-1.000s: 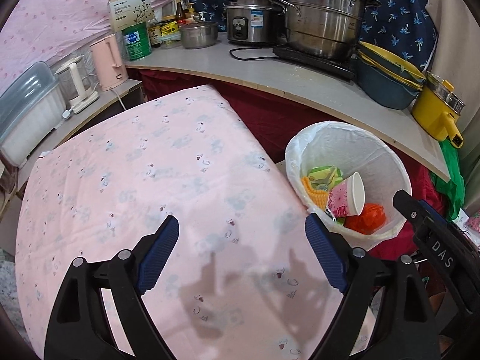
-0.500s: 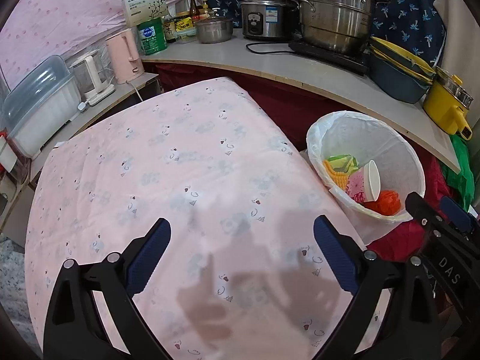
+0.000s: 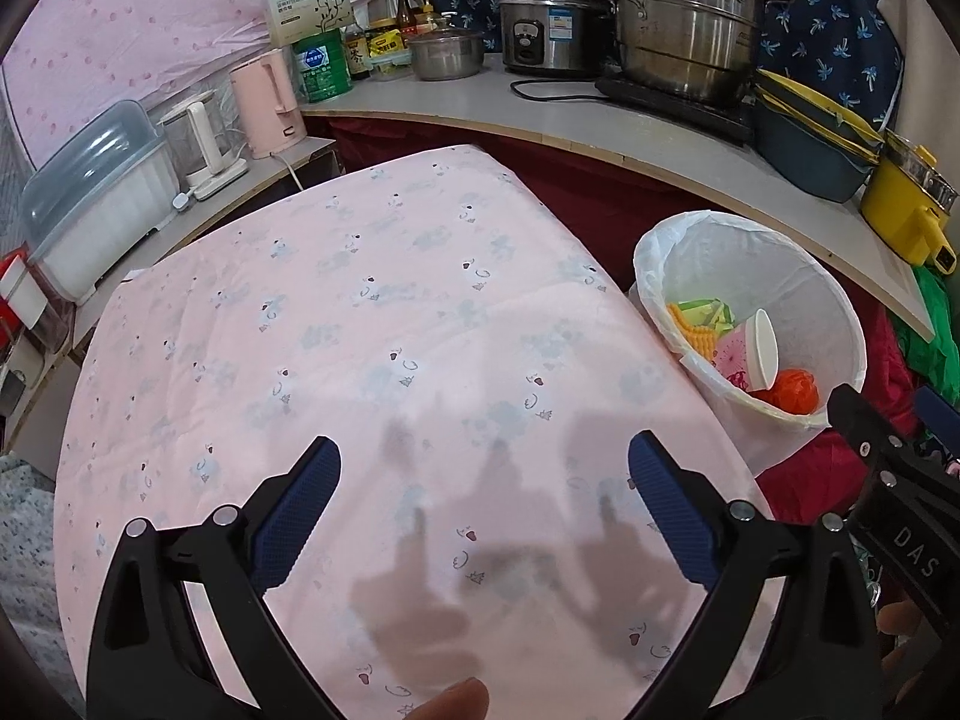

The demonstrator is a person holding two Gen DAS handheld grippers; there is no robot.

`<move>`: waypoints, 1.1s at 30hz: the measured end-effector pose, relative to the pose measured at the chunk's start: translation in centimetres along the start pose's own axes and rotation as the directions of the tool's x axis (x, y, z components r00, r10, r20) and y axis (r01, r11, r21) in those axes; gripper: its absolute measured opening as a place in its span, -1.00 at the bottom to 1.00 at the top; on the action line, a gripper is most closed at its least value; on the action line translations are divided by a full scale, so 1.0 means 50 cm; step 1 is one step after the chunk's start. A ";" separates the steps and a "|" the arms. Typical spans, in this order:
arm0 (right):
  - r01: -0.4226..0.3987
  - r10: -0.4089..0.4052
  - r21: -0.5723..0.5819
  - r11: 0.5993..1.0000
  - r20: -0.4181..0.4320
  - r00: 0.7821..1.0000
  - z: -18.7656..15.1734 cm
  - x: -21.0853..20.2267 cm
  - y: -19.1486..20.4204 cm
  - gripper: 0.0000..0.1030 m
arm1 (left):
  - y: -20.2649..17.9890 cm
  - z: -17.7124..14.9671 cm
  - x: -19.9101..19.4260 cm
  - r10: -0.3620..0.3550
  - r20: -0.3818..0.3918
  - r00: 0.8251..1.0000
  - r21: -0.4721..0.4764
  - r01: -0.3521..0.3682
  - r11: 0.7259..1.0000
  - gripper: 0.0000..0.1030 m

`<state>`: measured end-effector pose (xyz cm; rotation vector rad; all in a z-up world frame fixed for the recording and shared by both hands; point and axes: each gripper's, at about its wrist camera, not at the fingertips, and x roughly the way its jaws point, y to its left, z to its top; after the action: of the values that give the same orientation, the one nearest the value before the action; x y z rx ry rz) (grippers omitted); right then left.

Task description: Collect trash

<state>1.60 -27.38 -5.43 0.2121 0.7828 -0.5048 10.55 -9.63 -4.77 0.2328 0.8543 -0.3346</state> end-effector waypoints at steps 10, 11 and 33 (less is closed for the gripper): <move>-0.011 0.010 -0.024 1.000 -0.020 1.000 -0.006 0.016 0.002 0.66 | -0.001 -0.002 0.011 0.010 -0.020 1.000 -0.022 -0.010 1.000 0.79; -0.013 0.012 -0.022 1.000 -0.018 1.000 -0.006 0.016 0.001 0.66 | -0.002 -0.002 0.012 0.011 -0.020 1.000 -0.022 -0.012 1.000 0.79; -0.062 0.062 -0.028 0.998 0.015 0.998 0.015 0.021 -0.008 0.66 | -0.035 0.012 0.007 0.041 0.017 0.999 -0.006 -0.041 0.999 0.79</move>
<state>2.50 -28.38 -5.67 0.2064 0.7649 -0.4367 10.51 -11.51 -4.78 0.2415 0.8326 -0.2949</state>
